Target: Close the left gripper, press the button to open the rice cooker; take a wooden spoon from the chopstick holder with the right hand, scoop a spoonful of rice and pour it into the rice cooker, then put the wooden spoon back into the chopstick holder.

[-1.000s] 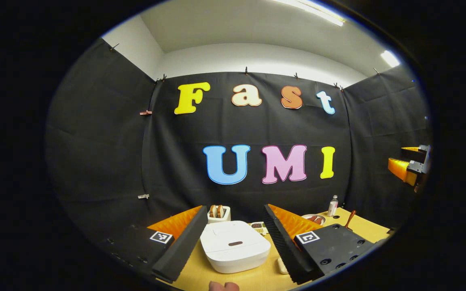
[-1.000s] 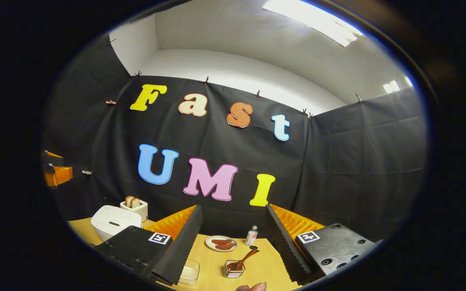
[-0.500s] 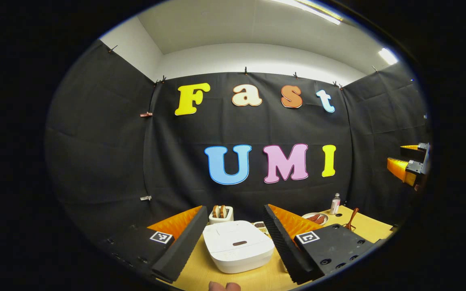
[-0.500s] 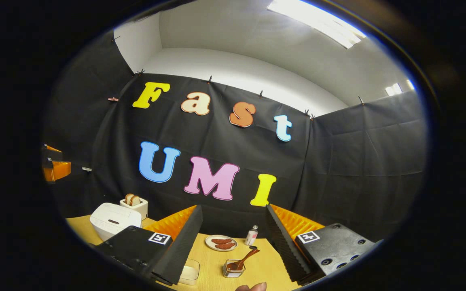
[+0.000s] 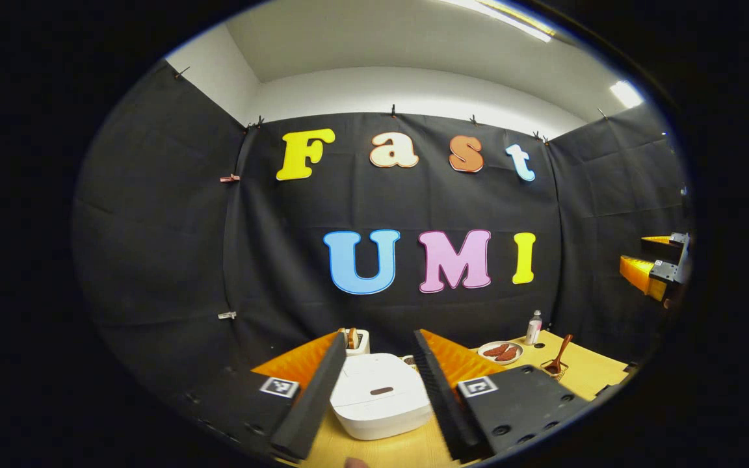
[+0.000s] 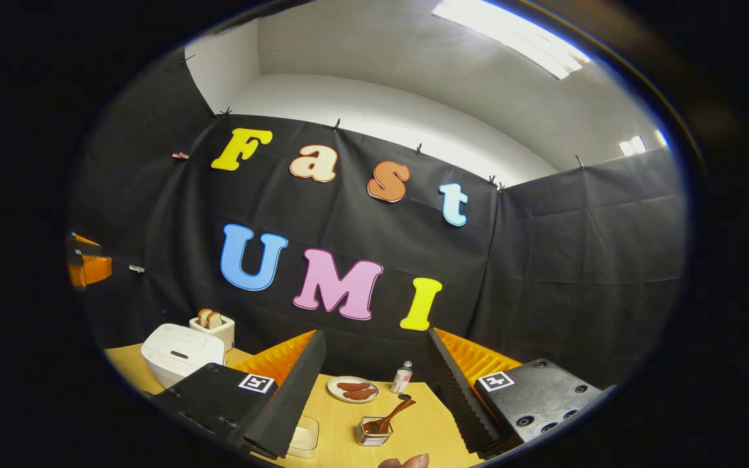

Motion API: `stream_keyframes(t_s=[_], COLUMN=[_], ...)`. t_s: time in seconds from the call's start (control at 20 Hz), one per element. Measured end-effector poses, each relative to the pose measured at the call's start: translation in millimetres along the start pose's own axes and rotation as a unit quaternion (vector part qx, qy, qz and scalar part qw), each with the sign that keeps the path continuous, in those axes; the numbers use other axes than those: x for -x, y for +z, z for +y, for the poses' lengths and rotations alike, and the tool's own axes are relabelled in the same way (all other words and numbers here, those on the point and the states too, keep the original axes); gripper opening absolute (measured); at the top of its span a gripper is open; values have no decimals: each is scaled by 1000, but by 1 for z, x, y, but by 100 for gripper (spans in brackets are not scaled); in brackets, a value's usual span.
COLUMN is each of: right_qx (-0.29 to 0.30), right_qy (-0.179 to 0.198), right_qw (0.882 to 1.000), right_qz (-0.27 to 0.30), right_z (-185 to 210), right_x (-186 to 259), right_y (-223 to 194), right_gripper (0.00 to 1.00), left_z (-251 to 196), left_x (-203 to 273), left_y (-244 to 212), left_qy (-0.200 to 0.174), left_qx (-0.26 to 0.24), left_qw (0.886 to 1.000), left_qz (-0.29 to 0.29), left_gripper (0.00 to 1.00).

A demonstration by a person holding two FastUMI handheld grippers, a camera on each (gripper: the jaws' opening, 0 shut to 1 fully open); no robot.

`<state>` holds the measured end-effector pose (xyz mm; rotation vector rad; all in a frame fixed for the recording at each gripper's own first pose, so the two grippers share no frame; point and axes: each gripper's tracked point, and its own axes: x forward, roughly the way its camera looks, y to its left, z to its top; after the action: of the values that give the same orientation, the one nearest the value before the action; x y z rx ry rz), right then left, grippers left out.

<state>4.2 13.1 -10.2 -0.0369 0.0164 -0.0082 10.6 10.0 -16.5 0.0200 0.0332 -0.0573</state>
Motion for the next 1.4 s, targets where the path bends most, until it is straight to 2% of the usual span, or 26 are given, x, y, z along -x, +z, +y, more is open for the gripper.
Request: stream_keyframes(t_s=[0.1,0.15,0.2,0.3,0.5,0.65,0.75,1.0,1.15,1.4], right_qx=[1,0,-1,1,2,5,5,1,1,12], right_qy=[-3,-3,-4,-7,-14,-22,-30,-44,-49,-55], right_qw=[1000,1000,1000,1000,1000,1000,999,999,998,998], right_qz=[2,4,4,4,16,21,22,32,34,37], right_z=[0,1,1,-1,-3,-8,-13,-19,-22,-27], right_x=[-1,-1,-2,-2,3,8,11,21,24,30], right_y=[-1,-2,-1,-1,-7,-9,-8,-12,-12,-13], right_gripper=[97,97,97,97,97,97,97,97,97,97], left_z=[-6,-7,-13,-20,-14,-21,-17,-8,-8,4], left_x=[-7,-8,-12,-20,-52,-84,-103,-153,-171,-193], left_y=[-13,-18,-22,-26,-47,-75,-96,-153,-187,-235], left_qy=[-24,-34,-50,-81,-105,-154,-169,-181,-190,-162], left_qx=[16,26,35,45,34,41,49,56,57,51], left_qw=[999,999,997,995,991,981,974,957,941,929], left_qz=[23,33,36,38,70,112,143,219,273,329], left_gripper=[41,17,9,7,7,7,7,7,7,7])
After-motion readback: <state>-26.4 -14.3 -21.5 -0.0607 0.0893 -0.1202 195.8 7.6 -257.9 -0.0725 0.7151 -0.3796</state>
